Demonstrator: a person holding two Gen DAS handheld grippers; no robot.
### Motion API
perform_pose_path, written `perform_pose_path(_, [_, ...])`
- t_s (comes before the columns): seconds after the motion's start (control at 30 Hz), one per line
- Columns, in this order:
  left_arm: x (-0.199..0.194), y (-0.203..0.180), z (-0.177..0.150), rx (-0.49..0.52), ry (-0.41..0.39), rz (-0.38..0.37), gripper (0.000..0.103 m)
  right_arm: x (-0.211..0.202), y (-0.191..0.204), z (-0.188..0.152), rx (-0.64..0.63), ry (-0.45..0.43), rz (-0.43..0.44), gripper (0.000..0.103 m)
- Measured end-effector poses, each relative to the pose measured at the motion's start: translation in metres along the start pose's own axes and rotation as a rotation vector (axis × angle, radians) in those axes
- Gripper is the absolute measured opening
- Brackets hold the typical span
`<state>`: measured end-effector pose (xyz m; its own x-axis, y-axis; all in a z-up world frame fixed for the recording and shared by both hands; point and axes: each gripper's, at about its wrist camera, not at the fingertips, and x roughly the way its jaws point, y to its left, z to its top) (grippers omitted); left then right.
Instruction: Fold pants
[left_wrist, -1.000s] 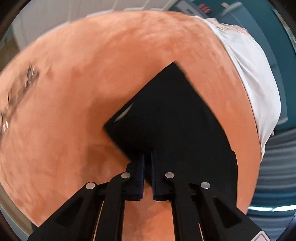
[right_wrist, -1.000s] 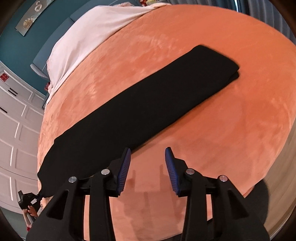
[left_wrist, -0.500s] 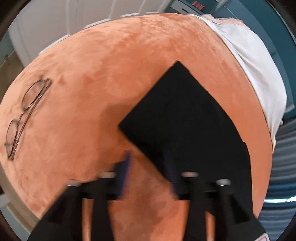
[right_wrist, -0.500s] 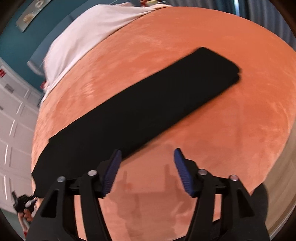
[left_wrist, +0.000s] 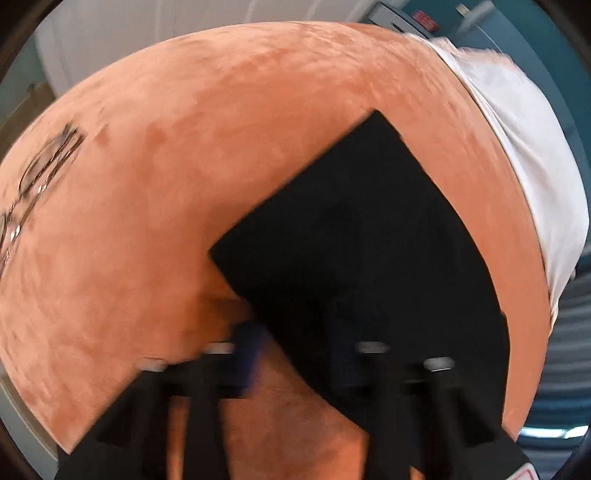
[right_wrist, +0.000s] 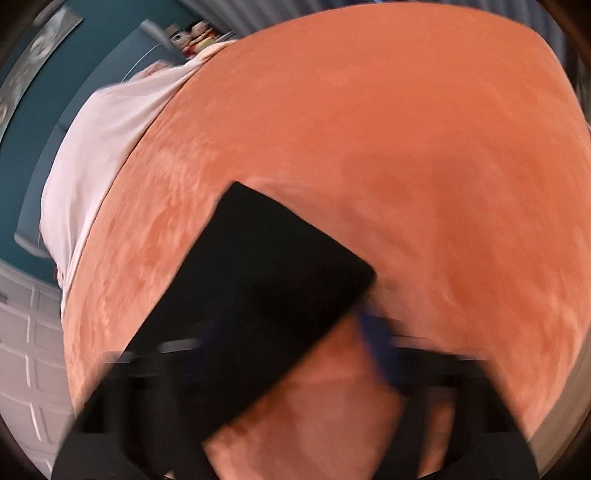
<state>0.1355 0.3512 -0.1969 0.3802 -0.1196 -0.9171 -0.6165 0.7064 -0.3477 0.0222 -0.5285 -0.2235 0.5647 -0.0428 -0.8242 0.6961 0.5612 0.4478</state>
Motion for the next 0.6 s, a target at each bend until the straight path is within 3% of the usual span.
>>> perform_pose_path(0.07, [0.000, -0.001, 0.001, -0.001, 0.003, 0.028, 0.014, -0.010, 0.010, 0.007, -0.031, -0.037, 0.033, 0.008])
perform_pose_path(0.1, [0.003, -0.002, 0.002, 0.012, 0.010, 0.051, 0.016, -0.010, 0.011, 0.008, -0.072, -0.052, 0.000, 0.008])
perform_pose_path(0.17, [0.004, -0.007, 0.002, 0.047, 0.007, 0.090, 0.020, 0.010, 0.004, 0.006, -0.118, 0.019, -0.080, 0.009])
perform_pose_path(0.2, [-0.001, -0.010, 0.001, 0.058, -0.004, 0.100, 0.020, 0.012, -0.002, 0.003, -0.099, 0.033, -0.062, 0.009])
perform_pose_path(0.3, [-0.039, -0.029, -0.015, 0.145, -0.123, 0.139, 0.021, -0.008, -0.001, 0.000, -0.076, 0.016, -0.039, 0.036])
perform_pose_path(0.33, [-0.053, -0.037, -0.024, 0.192, -0.177, 0.169, 0.027, -0.016, 0.000, -0.003, -0.073, 0.003, -0.050, 0.051])
perform_pose_path(0.37, [-0.069, -0.049, -0.038, 0.262, -0.237, 0.215, 0.040, -0.026, 0.001, -0.009, -0.076, -0.025, -0.064, 0.055])
perform_pose_path(0.43, [-0.086, -0.066, -0.057, 0.356, -0.317, 0.281, 0.061, -0.051, 0.011, -0.026, -0.108, -0.097, -0.073, 0.055])
perform_pose_path(0.5, [-0.098, -0.085, -0.079, 0.452, -0.397, 0.310, 0.063, -0.059, 0.038, -0.045, -0.200, -0.082, 0.009, 0.050])
perform_pose_path(0.53, [-0.100, -0.090, -0.085, 0.482, -0.412, 0.307, 0.063, -0.058, 0.060, -0.057, -0.270, -0.051, 0.051, 0.040])
perform_pose_path(0.6, [-0.096, -0.102, -0.099, 0.545, -0.389, 0.285, 0.064, -0.051, 0.118, -0.088, -0.441, 0.028, 0.122, 0.031])
